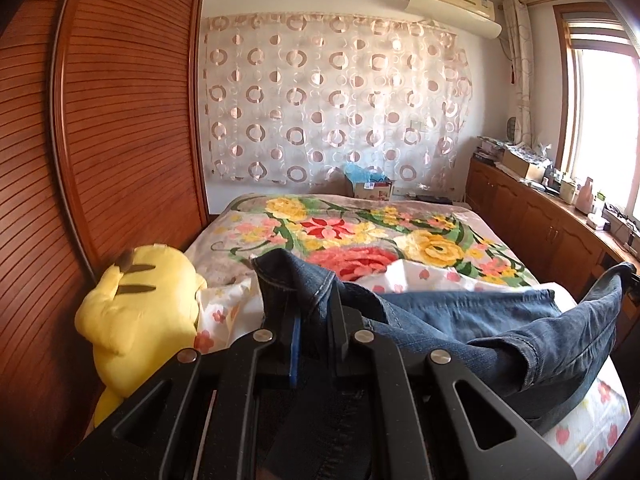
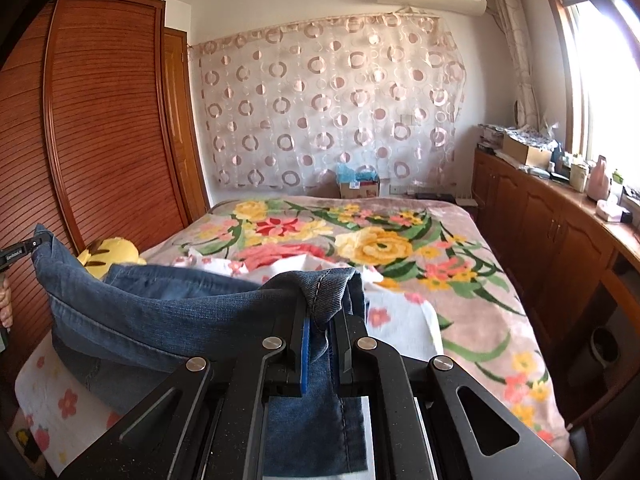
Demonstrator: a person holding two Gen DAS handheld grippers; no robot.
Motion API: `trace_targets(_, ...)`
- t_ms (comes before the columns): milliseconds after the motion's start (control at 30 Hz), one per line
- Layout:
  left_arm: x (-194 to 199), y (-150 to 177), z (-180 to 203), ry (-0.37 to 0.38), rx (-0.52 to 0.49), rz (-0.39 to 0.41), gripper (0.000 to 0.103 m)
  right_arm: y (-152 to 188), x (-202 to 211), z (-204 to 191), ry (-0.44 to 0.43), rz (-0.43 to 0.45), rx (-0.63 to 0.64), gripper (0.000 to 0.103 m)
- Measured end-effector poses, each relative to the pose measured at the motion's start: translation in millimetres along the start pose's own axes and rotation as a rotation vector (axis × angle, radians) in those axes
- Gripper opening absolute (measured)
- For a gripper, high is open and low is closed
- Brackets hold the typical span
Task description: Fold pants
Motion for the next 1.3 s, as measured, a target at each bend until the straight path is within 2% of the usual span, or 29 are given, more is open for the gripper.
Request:
trace_targets(167,-33.5,-16.4,4.7,-0.008,-0.013,-0.009,0.011,-5.7,-25.5,11.4,0.017,-0.016,0.004,0.007)
trace_targets(400,-98.4,-6.4,15.2,-0.016,-0.032,-0.105,0.011,14.3,-83.2,16.0,0.053,-0.159,0.019,0.007)
trace_targets(667,-129.7,6.5,19.6,-0.025,-0.045,-0.174,0.011,23.1,-108.7,21.5,0.049,-0.239,-0.005,0.007)
trace_targets(733,-131.3,12.1,19.3,-0.023,-0.047,-0.201,0.012,9.7,-115.7,24.0,0.045,-0.241,-0.012,0.009)
trace_targets(800,-130.6,15.9,19.2,-0.022,-0.051,-0.216,0.017,4.0,-115.2,24.1,0.050,-0.240,-0.014,0.012)
trace_targets(900,-124.4,17.0,13.3,-0.027,-0.049,-0.214,0.030,2.2,-116.7,22.5,0.059,-0.231,-0.014,0.017)
trace_targets(933,-122.1,15.9,11.9,-0.027,-0.046,-0.210,0.039,1.6,-116.3,21.8,0.058,-0.229,-0.012,0.020)
trace_targets(1033,-113.9,12.1,6.1,-0.015,-0.039,-0.197,0.045,4.6,-117.3,22.0,0.072,-0.227,0.007,0.024)
trace_targets(1100,-108.4,8.3,2.3,-0.014,-0.035,-0.184,0.055,6.3,-117.3,22.8,0.080,-0.228,0.011,0.026)
trace_targets(1233,-92.3,-2.5,-2.3,0.001,-0.018,-0.132,0.077,5.7,-116.1,26.3,0.097,-0.221,0.006,0.036)
trace_targets(1300,-87.9,-2.6,1.2,0.024,-0.025,-0.131,0.078,6.1,-115.9,25.6,0.093,-0.220,0.008,0.038)
Point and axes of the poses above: each gripper's, at about its wrist camera, not at the fingertips, and x roughly against the way its jaws point, z to its right, y to its underside, the point moved 7 cm from there along -x, roughly the way its jaws point, and after that the axes turned 3 degrees about -y, right-handed, at the moved point
